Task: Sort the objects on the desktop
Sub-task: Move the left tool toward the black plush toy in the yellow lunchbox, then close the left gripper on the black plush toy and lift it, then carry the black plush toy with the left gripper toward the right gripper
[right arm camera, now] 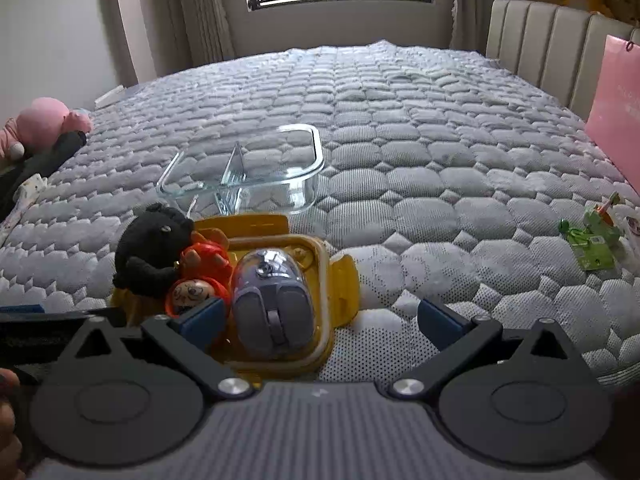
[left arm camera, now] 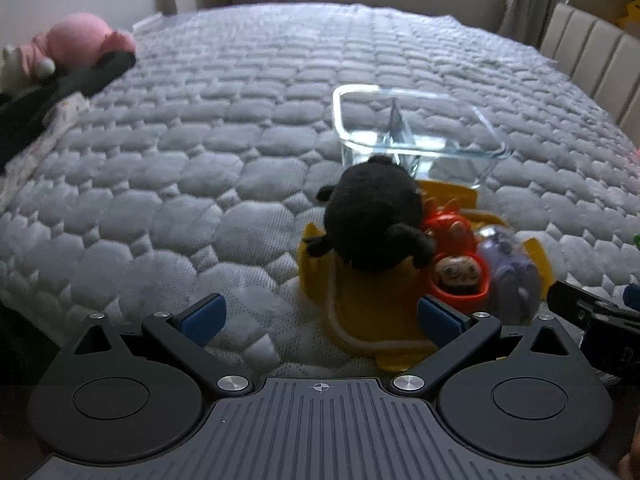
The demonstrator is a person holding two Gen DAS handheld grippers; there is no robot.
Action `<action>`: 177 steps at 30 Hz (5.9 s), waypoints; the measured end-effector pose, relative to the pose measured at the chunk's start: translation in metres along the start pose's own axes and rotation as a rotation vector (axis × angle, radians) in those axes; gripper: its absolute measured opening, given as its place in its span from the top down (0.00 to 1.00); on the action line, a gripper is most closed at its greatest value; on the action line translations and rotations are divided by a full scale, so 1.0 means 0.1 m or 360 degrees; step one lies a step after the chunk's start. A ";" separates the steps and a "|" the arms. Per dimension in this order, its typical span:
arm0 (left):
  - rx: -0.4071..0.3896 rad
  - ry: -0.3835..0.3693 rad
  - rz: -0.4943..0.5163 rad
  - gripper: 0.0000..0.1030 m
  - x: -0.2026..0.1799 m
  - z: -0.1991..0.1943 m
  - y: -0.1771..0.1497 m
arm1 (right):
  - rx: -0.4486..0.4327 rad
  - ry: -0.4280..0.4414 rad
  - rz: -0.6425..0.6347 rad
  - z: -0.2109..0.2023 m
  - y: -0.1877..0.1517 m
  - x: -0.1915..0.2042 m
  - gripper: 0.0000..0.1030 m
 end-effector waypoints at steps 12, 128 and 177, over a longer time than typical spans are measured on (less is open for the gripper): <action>0.0013 -0.0041 -0.0045 0.00 0.08 0.08 0.03 | 0.0032 0.0032 -0.0004 0.11 -0.02 0.01 0.00; -0.0051 -0.0085 0.0250 0.29 -0.30 0.55 0.85 | 0.0255 0.0292 0.0427 1.05 0.48 -0.54 0.14; -0.0309 -0.0183 0.0134 0.26 -0.17 0.37 2.25 | 0.0270 0.0412 0.0458 1.05 0.46 -0.49 0.11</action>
Point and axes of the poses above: each gripper's, at about its wrist camera, not at the fingertips, and z roughly the way its jaws point, x to its left, y to its top, the point moved 6 cm from there along z, roughly the way its jaws point, and after that the axes turned 12 degrees about z, right-handed, at the moved point
